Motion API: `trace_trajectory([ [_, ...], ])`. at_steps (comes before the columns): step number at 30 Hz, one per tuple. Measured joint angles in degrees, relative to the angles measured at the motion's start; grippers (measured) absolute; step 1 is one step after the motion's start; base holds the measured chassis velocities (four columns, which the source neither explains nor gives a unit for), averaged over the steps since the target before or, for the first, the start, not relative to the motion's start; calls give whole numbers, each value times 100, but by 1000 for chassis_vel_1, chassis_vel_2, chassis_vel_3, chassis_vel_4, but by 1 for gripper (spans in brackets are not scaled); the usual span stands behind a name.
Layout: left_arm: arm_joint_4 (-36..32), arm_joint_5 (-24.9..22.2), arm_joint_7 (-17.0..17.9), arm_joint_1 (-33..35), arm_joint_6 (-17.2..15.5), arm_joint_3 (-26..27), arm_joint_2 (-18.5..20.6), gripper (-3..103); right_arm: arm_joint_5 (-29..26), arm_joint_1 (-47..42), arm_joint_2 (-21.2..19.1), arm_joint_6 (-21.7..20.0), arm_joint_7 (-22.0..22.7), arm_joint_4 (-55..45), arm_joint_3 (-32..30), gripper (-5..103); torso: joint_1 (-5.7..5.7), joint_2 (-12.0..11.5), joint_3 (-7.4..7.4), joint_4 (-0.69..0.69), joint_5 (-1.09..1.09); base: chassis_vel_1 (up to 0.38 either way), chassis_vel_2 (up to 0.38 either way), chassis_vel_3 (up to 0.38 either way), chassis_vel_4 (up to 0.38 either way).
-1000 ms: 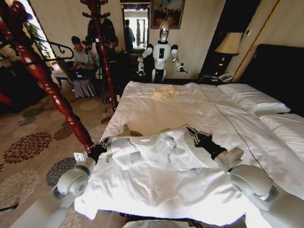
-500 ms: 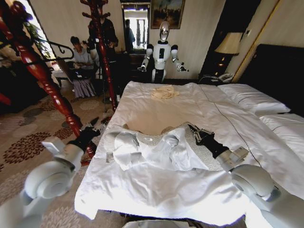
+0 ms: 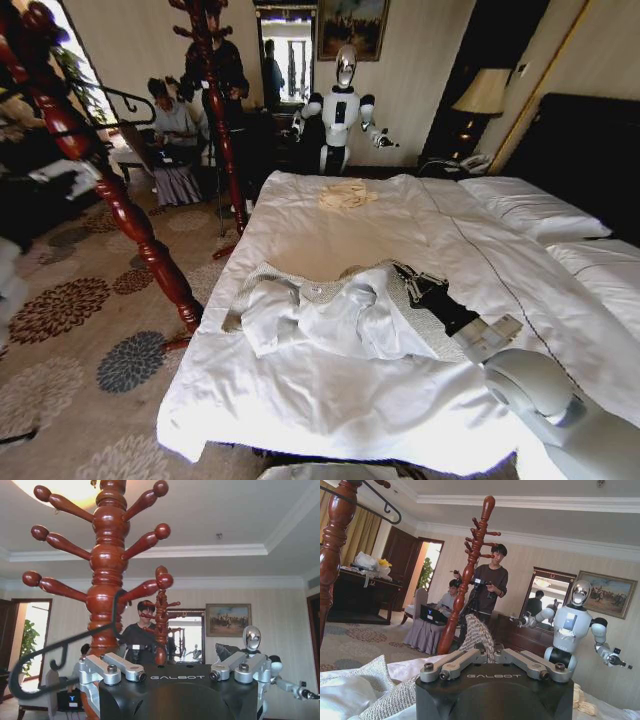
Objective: Pick up the clothes from the bed and hang them on the clothes hanger.
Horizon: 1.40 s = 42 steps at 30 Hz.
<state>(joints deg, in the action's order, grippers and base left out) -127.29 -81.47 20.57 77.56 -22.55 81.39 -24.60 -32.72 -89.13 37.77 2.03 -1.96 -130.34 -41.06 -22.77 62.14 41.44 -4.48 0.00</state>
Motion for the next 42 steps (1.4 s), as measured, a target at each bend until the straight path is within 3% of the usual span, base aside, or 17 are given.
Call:
trace_trajectory([
  [2, 225, -90, -34, -58, -168, 34, 196, 100, 0, 16, 0, 2, -2, 3, 4, 1, 0, 0, 0, 0, 0, 0, 0, 0, 0],
  [6, 969, -349, -5, -320, -865, 96, 868, 100, 6, 37, 16, 32, -8, 26, 8, 1, 0, 0, 0, 0, 0, 0, 0, 0, 0],
  [10, 1362, -449, -55, -489, -1131, 87, 1189, 100, 29, 32, 34, 69, -22, 40, -3, 1, 0, 0, 0, 1, 0, 0, 0, 0, 0],
  [13, 2075, -957, -33, -1250, -1471, -380, 1604, 100, 58, 31, 41, 105, -32, 55, -18, 1, 0, 0, 0, 0, 1, 0, 0, 0, 0],
  [17, 2624, -1324, 68, -1771, -1756, -723, 1820, 100, 60, 43, 13, 110, -33, 61, -28, 1, 0, 0, 0, 0, 1, 0, 0, 0, 0],
  [21, 2929, -1395, -13, -1929, -1959, -836, 1906, 100, 65, 48, 8, 116, -33, 63, -30, 1, 0, 0, 0, 3, 0, 0, 0, 0, 0],
  [27, 3305, -1284, -427, -2221, -2000, -1242, 1931, 100, 123, 112, 29, 144, -57, 98, 74, 1, 0, 0, 0, 0, 0, 0, 0, 0, 0],
  [33, 3307, -1156, -812, -1915, -1998, -1258, 1936, 100, 145, 231, 4, 208, -97, 167, 244, 1, 0, 0, 0, 0, 0, 0, 0, 0, 0],
  [42, 3082, -837, -1061, -1540, -1939, -1258, 1963, 100, 147, 263, -46, 281, -129, 209, 280, 1, 0, 0, 0, 0, 1, 0, 0, 0, 0],
])
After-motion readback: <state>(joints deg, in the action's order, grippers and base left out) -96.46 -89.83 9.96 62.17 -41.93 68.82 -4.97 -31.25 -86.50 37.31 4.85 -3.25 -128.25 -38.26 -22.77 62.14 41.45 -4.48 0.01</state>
